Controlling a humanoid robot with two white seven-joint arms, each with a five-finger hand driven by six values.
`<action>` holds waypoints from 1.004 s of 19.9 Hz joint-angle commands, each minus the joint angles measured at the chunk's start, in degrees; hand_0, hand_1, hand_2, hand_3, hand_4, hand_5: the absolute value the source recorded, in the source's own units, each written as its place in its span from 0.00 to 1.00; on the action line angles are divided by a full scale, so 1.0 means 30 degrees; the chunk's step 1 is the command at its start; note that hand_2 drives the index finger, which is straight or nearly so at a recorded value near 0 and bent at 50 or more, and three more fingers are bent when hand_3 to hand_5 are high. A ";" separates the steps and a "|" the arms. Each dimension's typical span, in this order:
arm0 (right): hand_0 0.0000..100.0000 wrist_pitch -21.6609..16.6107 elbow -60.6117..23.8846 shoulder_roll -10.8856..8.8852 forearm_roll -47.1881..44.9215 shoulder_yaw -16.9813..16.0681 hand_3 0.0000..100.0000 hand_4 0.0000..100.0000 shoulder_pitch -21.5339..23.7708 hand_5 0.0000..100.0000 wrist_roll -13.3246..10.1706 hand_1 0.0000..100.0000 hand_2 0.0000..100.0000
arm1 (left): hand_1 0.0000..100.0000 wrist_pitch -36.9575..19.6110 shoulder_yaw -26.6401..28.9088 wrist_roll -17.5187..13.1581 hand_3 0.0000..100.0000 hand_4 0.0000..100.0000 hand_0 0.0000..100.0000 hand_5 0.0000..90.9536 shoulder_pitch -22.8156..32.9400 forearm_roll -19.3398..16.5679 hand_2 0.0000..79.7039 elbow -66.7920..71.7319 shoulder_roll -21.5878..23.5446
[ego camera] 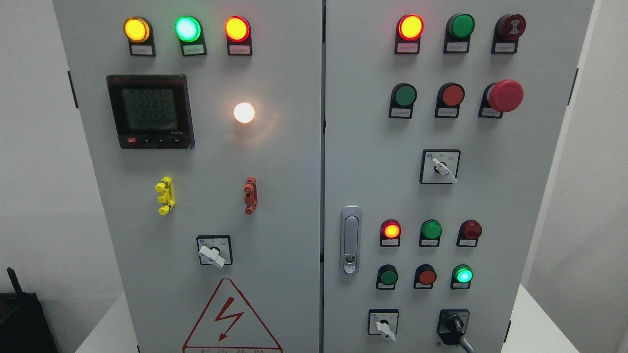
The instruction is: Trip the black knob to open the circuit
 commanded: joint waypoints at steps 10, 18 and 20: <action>0.00 -0.0171 -0.0647 -0.0191 -0.0027 -0.0209 0.91 0.81 0.0494 0.69 -0.0042 0.16 0.00 | 0.39 -0.0015 0.0000 0.0002 0.00 0.00 0.12 0.00 0.0003 0.0029 0.00 -0.0478 -0.0001; 0.00 -0.0843 -0.2025 -0.0016 -0.0027 -0.0179 0.52 0.45 0.2602 0.40 0.0103 0.16 0.00 | 0.39 -0.0015 0.0000 0.0002 0.00 0.00 0.12 0.00 0.0003 0.0000 0.00 -0.0478 -0.0001; 0.00 -0.1049 -0.2375 0.0014 -0.0027 -0.0121 0.22 0.17 0.3158 0.23 0.0598 0.15 0.00 | 0.39 -0.0015 0.0000 0.0002 0.00 0.00 0.12 0.00 0.0003 0.0000 0.00 -0.0478 -0.0001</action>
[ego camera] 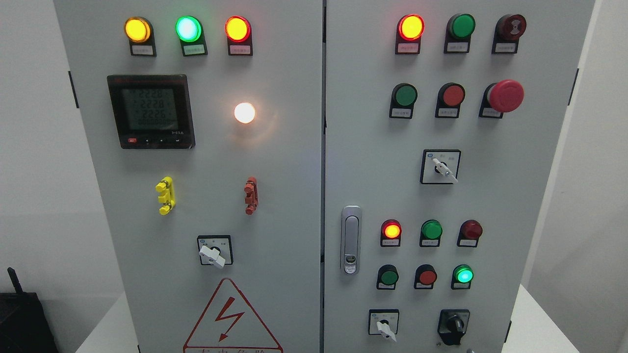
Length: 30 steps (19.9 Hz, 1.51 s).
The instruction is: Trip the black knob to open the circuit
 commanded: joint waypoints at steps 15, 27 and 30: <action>0.00 -0.1027 -0.1760 0.0103 0.0028 0.0033 0.00 0.00 0.2333 0.00 0.1191 0.00 0.00 | 0.39 0.0013 0.0000 0.0002 0.00 0.00 0.12 0.00 0.0000 -0.0001 0.00 -0.0478 0.0000; 0.00 -0.1027 -0.1731 0.0103 0.0028 0.0033 0.00 0.00 0.2333 0.00 0.1191 0.01 0.00 | 0.39 -0.0016 0.0000 0.0002 0.00 0.00 0.12 0.00 0.0000 -0.0001 0.00 -0.0478 0.0029; 0.00 -0.1027 -0.1731 0.0103 0.0028 0.0063 0.00 0.00 0.2333 0.00 0.1191 0.01 0.00 | 0.39 -0.0016 0.0000 0.0002 0.00 0.00 0.12 0.00 0.0000 -0.0001 0.00 -0.0507 0.0029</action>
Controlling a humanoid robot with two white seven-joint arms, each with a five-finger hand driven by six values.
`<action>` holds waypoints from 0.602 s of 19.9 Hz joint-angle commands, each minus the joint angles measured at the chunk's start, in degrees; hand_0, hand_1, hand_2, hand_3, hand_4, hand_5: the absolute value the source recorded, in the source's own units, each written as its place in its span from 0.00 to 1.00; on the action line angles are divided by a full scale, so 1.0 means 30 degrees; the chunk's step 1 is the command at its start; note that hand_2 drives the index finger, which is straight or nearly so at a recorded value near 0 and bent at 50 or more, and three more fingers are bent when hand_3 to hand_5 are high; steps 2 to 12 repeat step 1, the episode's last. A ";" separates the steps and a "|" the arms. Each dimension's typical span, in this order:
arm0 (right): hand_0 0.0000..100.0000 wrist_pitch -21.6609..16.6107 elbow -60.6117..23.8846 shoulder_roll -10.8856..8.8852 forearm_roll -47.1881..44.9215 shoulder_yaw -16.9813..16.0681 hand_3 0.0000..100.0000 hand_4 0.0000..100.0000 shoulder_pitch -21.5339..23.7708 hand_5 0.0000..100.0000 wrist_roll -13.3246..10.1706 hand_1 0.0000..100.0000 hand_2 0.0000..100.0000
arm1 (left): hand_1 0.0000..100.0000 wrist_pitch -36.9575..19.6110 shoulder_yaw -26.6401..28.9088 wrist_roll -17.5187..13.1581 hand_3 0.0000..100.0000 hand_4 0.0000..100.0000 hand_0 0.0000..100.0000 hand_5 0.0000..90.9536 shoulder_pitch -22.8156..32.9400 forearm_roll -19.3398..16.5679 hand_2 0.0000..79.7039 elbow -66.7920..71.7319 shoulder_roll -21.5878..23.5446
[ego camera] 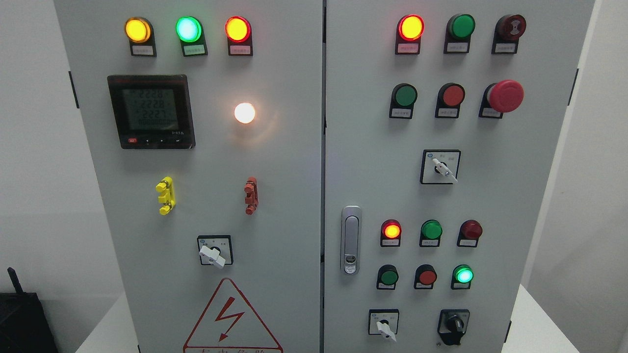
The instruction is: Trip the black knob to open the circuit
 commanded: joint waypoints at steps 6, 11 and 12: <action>0.00 -0.0003 -0.0107 0.0006 -0.0006 0.0033 0.00 0.00 0.0021 0.00 0.0010 0.01 0.00 | 0.39 0.0013 0.0000 0.0001 0.00 0.00 0.12 0.00 0.0000 0.0000 0.00 -0.0478 -0.0003; 0.00 -0.0003 -0.0107 0.0006 -0.0006 0.0033 0.00 0.00 0.0021 0.00 0.0010 0.01 0.00 | 0.39 0.0013 0.0000 0.0001 0.00 0.00 0.12 0.00 0.0000 0.0000 0.00 -0.0478 -0.0003; 0.00 -0.0003 -0.0107 0.0006 -0.0006 0.0033 0.00 0.00 0.0021 0.00 0.0010 0.01 0.00 | 0.39 0.0013 0.0000 0.0001 0.00 0.00 0.12 0.00 0.0000 0.0000 0.00 -0.0478 -0.0003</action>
